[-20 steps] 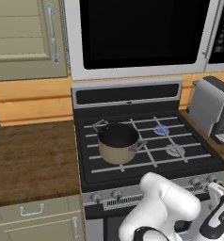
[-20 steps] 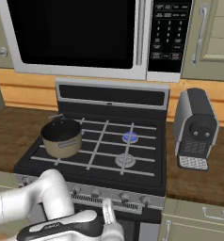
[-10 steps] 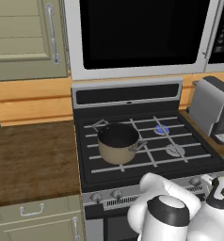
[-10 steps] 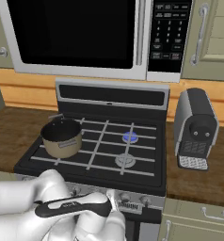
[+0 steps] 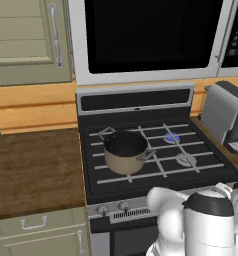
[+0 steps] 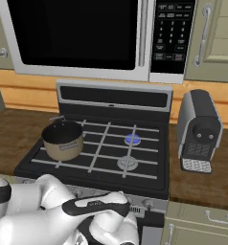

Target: Turn off the rear right burner of the stove.

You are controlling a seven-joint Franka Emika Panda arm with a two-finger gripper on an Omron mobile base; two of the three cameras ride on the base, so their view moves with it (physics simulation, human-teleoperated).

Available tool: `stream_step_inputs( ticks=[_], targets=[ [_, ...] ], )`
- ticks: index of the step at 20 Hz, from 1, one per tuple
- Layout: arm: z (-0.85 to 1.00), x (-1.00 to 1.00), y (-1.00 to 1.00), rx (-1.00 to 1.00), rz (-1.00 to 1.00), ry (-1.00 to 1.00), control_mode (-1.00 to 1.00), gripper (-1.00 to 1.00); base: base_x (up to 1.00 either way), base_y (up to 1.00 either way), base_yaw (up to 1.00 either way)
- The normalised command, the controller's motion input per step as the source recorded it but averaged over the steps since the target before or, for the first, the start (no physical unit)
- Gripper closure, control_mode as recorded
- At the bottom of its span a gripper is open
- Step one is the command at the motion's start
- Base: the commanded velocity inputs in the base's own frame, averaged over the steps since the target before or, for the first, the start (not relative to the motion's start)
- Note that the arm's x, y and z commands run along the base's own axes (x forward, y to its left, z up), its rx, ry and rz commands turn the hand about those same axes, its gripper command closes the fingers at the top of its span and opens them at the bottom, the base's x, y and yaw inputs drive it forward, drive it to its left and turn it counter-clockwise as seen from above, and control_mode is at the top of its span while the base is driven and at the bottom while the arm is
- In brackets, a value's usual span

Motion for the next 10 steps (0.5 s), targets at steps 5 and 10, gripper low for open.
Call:
stream_step_inputs(
  ticks=[5,10],
  targets=[
    [-0.16,0.13,-0.07,0.01,0.07,-0.04,-1.00,-1.00,0.00,0.00,0.00],
    [-0.14,0.22,0.00,0.02,0.01,0.00,-1.00,-1.00,0.00,0.00,0.00]
  ],
)
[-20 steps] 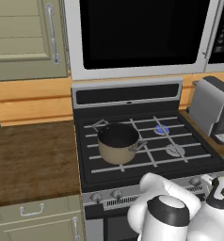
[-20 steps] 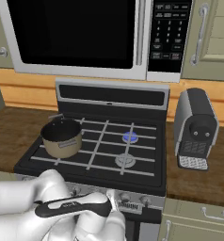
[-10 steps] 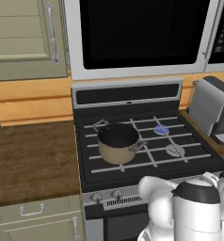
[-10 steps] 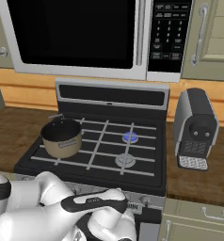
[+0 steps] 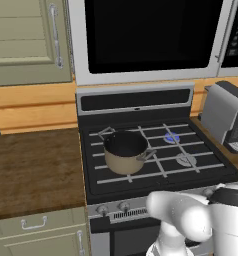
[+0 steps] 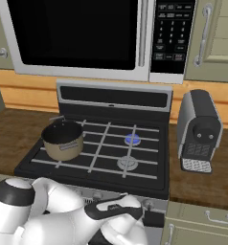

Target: Turn off the rear right burner of the stove.

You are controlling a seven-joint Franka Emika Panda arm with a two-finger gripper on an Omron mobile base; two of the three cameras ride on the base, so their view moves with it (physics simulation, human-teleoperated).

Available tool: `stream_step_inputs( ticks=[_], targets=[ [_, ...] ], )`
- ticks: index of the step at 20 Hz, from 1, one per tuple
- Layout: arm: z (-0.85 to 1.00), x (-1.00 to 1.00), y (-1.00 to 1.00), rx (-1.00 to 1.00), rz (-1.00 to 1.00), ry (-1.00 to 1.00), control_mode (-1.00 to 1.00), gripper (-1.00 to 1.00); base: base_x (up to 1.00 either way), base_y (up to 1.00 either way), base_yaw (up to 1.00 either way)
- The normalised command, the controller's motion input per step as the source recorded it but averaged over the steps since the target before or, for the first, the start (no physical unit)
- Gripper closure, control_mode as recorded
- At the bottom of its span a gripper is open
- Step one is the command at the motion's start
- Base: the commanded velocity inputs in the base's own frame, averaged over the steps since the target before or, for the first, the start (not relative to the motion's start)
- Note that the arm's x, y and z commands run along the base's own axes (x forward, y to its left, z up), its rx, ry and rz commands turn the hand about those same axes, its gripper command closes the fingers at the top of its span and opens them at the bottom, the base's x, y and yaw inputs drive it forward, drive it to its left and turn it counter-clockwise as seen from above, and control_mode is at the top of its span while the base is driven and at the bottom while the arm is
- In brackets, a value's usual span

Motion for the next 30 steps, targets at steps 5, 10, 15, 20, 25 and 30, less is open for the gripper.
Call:
stream_step_inputs(
  ticks=[5,10,15,20,25,30],
  targets=[
    [-0.12,0.26,0.00,0.01,0.00,-0.01,-1.00,-1.00,0.00,0.00,0.00],
    [-0.15,0.22,0.10,0.00,0.00,-0.02,-1.00,-1.00,0.00,0.00,0.00],
    [-0.20,0.00,0.26,-0.02,0.00,-0.05,-1.00,-1.00,0.00,0.00,0.00],
    [0.00,0.00,0.03,-0.01,0.00,-0.02,-1.00,-1.00,0.00,0.00,0.00],
    [0.00,0.16,0.06,0.00,0.00,0.00,-1.00,-1.00,0.00,0.00,0.00],
    [0.00,0.14,0.17,-0.02,0.00,0.00,-1.00,-1.00,0.00,0.00,0.00]
  ],
)
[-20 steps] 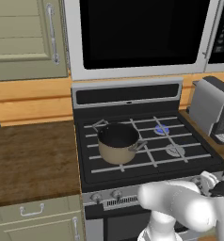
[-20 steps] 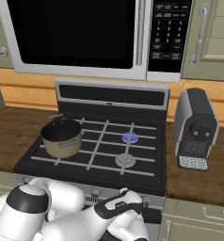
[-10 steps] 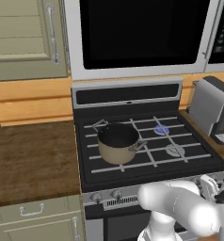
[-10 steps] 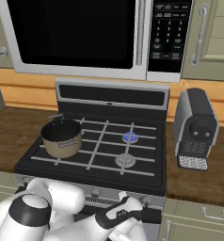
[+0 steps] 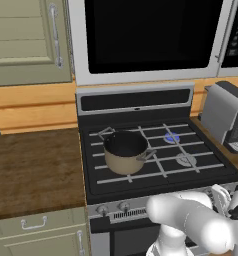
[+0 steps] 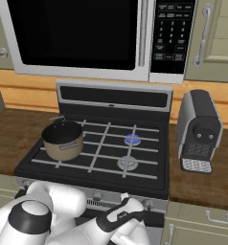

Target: Turn off the rear right burner of the stove.

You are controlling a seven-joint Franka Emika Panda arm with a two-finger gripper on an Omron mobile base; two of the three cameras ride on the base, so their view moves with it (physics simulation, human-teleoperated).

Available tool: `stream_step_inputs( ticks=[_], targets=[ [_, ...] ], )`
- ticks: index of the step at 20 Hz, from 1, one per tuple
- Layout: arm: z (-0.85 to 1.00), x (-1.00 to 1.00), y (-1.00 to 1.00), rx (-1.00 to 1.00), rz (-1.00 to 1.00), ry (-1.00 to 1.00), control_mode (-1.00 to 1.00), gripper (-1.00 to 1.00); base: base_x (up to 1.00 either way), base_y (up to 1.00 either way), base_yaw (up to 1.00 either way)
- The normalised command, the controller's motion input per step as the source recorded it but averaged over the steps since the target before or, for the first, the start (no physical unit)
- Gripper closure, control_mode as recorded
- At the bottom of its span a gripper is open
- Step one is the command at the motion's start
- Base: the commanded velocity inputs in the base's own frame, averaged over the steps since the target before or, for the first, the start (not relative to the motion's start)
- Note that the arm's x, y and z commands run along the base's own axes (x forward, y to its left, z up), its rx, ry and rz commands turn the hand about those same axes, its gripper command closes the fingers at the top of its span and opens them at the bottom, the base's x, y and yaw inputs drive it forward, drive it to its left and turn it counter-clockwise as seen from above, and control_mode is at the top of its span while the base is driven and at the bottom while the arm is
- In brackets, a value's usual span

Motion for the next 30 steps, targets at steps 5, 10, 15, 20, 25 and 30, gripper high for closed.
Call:
stream_step_inputs(
  ticks=[5,10,15,20,25,30],
  targets=[
    [0.00,0.06,0.08,0.00,0.00,0.00,-1.00,-1.00,0.00,0.00,0.00],
    [-0.02,0.10,0.29,0.00,0.00,0.00,-1.00,1.00,0.00,0.00,0.00],
    [-0.01,0.03,0.14,0.00,0.00,0.00,-1.00,1.00,0.00,0.00,0.00],
    [0.00,0.00,0.00,0.00,0.00,0.00,-1.00,1.00,0.00,0.00,0.00],
    [0.04,0.00,0.00,0.03,-0.05,-0.04,-1.00,1.00,0.00,0.00,0.00],
    [0.02,-0.01,-0.01,0.18,-0.17,-0.15,-1.00,1.00,0.00,0.00,0.00]
  ],
)
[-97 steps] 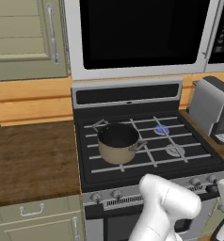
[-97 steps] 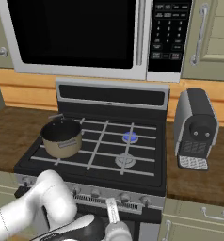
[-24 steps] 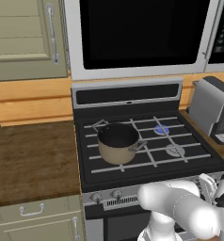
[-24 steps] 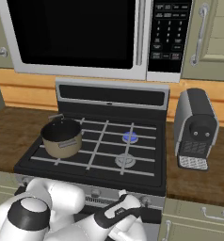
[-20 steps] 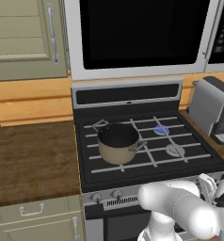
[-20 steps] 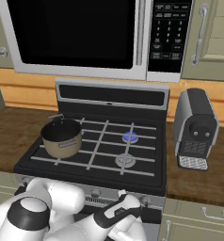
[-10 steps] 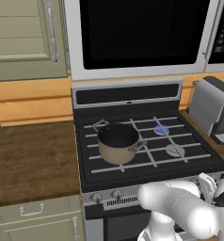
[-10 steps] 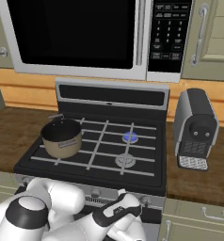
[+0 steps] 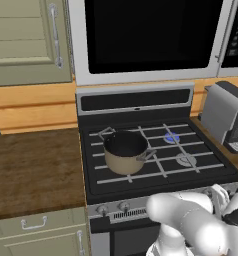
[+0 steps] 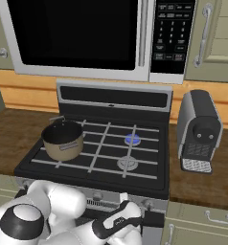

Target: Turn off the rear right burner of the stove.

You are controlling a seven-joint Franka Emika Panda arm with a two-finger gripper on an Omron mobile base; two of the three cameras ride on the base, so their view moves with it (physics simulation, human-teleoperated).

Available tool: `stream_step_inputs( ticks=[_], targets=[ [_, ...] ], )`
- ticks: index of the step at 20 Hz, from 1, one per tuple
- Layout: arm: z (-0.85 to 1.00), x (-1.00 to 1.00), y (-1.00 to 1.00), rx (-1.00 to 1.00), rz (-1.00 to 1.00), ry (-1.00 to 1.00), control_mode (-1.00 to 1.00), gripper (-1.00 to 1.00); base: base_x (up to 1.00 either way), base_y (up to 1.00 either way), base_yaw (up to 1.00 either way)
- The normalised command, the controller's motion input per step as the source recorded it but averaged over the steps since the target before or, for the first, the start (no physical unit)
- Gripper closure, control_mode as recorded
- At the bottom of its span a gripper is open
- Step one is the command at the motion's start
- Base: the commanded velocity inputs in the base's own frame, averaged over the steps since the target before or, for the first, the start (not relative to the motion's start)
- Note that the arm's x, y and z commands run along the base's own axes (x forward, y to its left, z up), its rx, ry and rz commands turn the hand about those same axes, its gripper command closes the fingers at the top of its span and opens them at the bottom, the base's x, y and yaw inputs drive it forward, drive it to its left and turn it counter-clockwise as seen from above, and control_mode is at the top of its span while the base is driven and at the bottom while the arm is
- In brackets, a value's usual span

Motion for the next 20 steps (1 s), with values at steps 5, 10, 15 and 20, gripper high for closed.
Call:
stream_step_inputs(
  ticks=[5,10,15,20],
  targets=[
    [0.11,-0.10,-0.08,0.27,-0.20,-0.23,-1.00,1.00,0.00,0.00,0.00],
    [0.17,0.00,-0.09,0.33,-0.23,-0.16,-1.00,1.00,0.00,0.00,0.00],
    [0.18,0.00,-0.11,0.41,-0.24,-0.09,-1.00,1.00,0.00,0.00,0.00],
    [0.12,0.03,-0.18,0.45,-0.24,-0.05,-1.00,1.00,0.00,0.00,0.00]
  ],
)
